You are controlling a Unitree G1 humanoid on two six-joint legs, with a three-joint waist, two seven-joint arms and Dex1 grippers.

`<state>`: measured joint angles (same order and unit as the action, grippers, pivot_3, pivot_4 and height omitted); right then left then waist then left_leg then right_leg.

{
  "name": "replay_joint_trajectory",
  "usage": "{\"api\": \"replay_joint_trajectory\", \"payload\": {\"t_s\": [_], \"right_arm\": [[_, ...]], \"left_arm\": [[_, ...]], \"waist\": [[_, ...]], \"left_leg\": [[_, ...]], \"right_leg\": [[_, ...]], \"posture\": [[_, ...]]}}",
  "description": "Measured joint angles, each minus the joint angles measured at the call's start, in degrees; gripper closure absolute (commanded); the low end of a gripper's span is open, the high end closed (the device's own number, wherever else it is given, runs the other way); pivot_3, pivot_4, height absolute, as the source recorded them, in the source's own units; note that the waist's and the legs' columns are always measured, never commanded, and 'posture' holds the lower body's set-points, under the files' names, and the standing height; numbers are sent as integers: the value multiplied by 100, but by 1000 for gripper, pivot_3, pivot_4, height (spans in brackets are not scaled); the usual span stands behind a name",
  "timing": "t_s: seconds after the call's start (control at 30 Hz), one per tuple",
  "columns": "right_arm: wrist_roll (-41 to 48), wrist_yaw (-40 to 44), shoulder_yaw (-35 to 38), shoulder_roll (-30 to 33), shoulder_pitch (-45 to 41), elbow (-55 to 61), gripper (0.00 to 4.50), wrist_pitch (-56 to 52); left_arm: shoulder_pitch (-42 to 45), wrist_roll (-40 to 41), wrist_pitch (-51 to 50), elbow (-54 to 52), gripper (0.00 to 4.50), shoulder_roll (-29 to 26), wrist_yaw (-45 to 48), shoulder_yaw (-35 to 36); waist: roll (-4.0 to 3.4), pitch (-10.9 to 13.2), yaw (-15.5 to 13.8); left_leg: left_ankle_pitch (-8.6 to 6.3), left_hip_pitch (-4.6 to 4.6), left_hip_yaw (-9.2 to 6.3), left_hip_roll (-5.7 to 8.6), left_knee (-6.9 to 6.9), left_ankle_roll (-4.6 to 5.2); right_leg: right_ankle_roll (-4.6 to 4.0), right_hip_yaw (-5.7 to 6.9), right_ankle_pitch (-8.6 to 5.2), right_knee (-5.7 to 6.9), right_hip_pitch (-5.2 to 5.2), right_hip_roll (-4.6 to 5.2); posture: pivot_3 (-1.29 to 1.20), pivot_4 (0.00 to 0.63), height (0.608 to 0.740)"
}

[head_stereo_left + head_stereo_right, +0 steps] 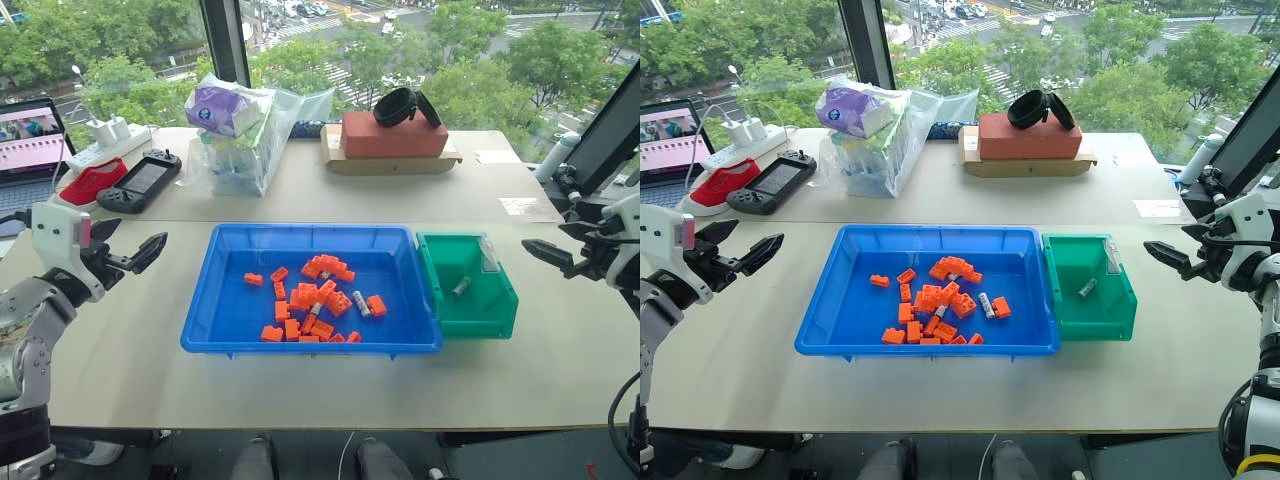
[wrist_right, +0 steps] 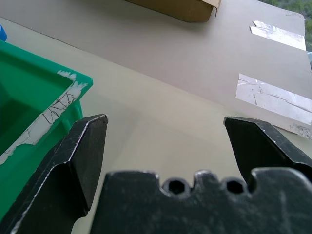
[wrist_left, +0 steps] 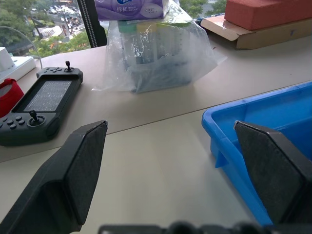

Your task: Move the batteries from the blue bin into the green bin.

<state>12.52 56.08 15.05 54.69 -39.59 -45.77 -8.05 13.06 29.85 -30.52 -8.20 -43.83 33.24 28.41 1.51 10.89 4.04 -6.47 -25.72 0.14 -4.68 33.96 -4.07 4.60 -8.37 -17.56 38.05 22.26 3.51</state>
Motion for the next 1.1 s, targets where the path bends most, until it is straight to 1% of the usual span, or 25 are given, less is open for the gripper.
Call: {"api": "replay_joint_trajectory", "payload": {"t_s": [0.07,0.1,0.17,0.2,0.3,0.37,0.43,0.5,0.57,0.63,0.77,0.97,1.1], "right_arm": [[0,-1,0,0,0,0,55,0],[-3,11,-15,0,0,18,55,-8],[-38,106,-129,11,-9,155,55,-67],[-70,274,-299,54,-12,353,55,-151],[-245,513,-638,124,-245,817,55,-220],[-219,771,-856,231,-430,1478,55,-571],[-94,1050,-1009,330,-544,2256,55,-1007],[239,1345,-1132,369,-543,3211,55,-1701],[522,1515,-1243,317,-545,3822,55,-2156],[738,1515,-1406,122,-658,4360,55,-2602],[1049,1500,-1809,-214,-878,5185,55,-3114],[941,1310,-2610,-498,-1118,5715,55,-3728],[867,1465,-3196,-446,-1059,6137,55,-3893]], "left_arm": [[0,-6,-1,1,0,-7,11,-4],[-8,94,-84,11,0,-97,182,-14],[0,504,-264,-6,0,-349,788,-12],[38,738,-363,-55,0,-561,1206,-46],[287,1016,-567,-176,0,-1117,1950,-266],[586,1211,-731,-251,0,-1415,2386,-461],[840,1326,-872,-301,0,-1561,2619,-629],[983,1364,-1001,-373,0,-1605,2765,-879],[1036,1367,-1092,-439,0,-1611,2830,-1099],[1153,1356,-1104,-474,0,-1529,2806,-1245],[1519,1312,-1099,-448,0,-1297,2546,-1288],[1360,1284,-1092,-480,0,-1264,2465,-1284],[1081,1270,-1145,-679,0,-1207,2311,-1289]], "waist": [[0,0,1],[0,0,5],[0,0,13],[-1,1,14],[-7,5,20],[-12,7,13],[-13,7,4],[-12,7,-10],[-12,7,-12],[-12,7,-8],[-12,7,-26],[-10,6,-43],[-9,5,-72]], "left_leg": [[0,0,0,0,0,0],[0,-1,0,0,0,0],[0,-1,-1,0,0,-1],[1,-1,-1,0,0,-1],[3,0,0,0,-2,-5],[3,1,-1,-1,-4,-5],[3,0,-4,-3,-9,-5],[2,-4,-8,-4,-10,-4],[2,-12,-13,-5,-8,-4],[2,-15,-15,-4,-4,-4],[3,-20,-23,-5,0,-4],[3,-28,-25,-6,1,-4],[3,-36,-28,-6,2,-4]], "right_leg": [[0,0,0,0,0,0],[0,1,0,1,1,-1],[0,1,0,1,2,-1],[0,2,0,4,3,-1],[0,2,0,4,5,-1],[0,2,-1,5,6,-1],[-3,7,-3,4,5,-3],[-7,14,-6,2,6,-3],[-8,19,-7,3,10,-3],[-9,20,-6,5,10,-3],[-9,25,-6,7,12,-6],[-9,27,-6,7,19,-6],[-10,30,-6,6,25,-6]], "posture": [[0,150,739],[0,150,739],[0,150,739],[0,150,739],[0,150,739],[0,150,739],[0,150,739],[0,150,739],[0,150,739],[0,150,739],[0,150,739],[0,150,739],[0,150,739]]}}
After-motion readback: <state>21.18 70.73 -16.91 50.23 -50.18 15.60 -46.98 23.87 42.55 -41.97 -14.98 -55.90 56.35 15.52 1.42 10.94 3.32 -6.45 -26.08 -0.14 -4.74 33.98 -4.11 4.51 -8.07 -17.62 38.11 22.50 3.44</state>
